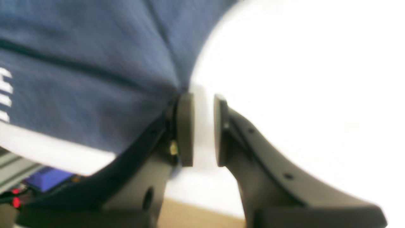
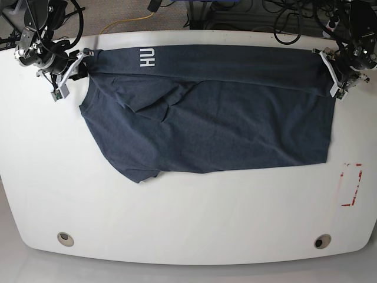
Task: Fold the T-shirt properly
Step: 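Release and regrasp the shirt's side edge with the right gripper, then move the right gripper to the sleeve and pinch it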
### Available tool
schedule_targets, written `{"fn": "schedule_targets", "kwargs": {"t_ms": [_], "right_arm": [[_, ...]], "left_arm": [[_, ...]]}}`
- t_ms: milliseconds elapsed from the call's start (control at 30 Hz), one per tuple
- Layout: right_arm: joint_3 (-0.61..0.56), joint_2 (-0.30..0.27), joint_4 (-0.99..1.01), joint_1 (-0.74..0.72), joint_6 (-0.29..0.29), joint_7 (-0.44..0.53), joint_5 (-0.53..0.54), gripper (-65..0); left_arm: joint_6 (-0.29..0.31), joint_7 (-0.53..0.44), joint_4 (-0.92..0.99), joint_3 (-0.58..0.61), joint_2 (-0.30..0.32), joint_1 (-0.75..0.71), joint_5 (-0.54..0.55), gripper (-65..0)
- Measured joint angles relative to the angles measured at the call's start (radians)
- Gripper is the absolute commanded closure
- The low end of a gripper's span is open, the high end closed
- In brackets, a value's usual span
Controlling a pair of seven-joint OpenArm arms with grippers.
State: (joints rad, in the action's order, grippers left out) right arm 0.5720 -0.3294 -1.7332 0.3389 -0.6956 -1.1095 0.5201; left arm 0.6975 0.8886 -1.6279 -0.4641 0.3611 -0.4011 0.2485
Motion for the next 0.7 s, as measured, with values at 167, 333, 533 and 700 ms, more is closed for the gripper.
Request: {"fn": "schedule_targets", "kwargs": {"t_ms": [167,333,533,700], "right_arm": [[-0.009,0.002,-0.161,0.008,-0.002,-0.024,0.152,-30.4],[-0.016,0.05,-0.177,-0.054,-0.003,-0.11,0.278,-47.4],[-0.121,0.092,-0.1,-0.197,0.003,-0.125,0.282,-39.5],[-0.209,0.098,0.008,-0.29,0.003,-0.129,0.195,-38.0]], "left_arm": [[0.0,0.0,-0.001,-0.002,-0.003,0.0,-0.001,-24.2],[0.0,0.0,-0.002,-0.002,-0.003,0.0,-0.001,-24.2],[0.0,0.0,-0.002,-0.002,-0.003,0.0,-0.003,-24.2],[0.0,0.0,-0.002,-0.002,-0.003,0.0,-0.005,-24.2]]}}
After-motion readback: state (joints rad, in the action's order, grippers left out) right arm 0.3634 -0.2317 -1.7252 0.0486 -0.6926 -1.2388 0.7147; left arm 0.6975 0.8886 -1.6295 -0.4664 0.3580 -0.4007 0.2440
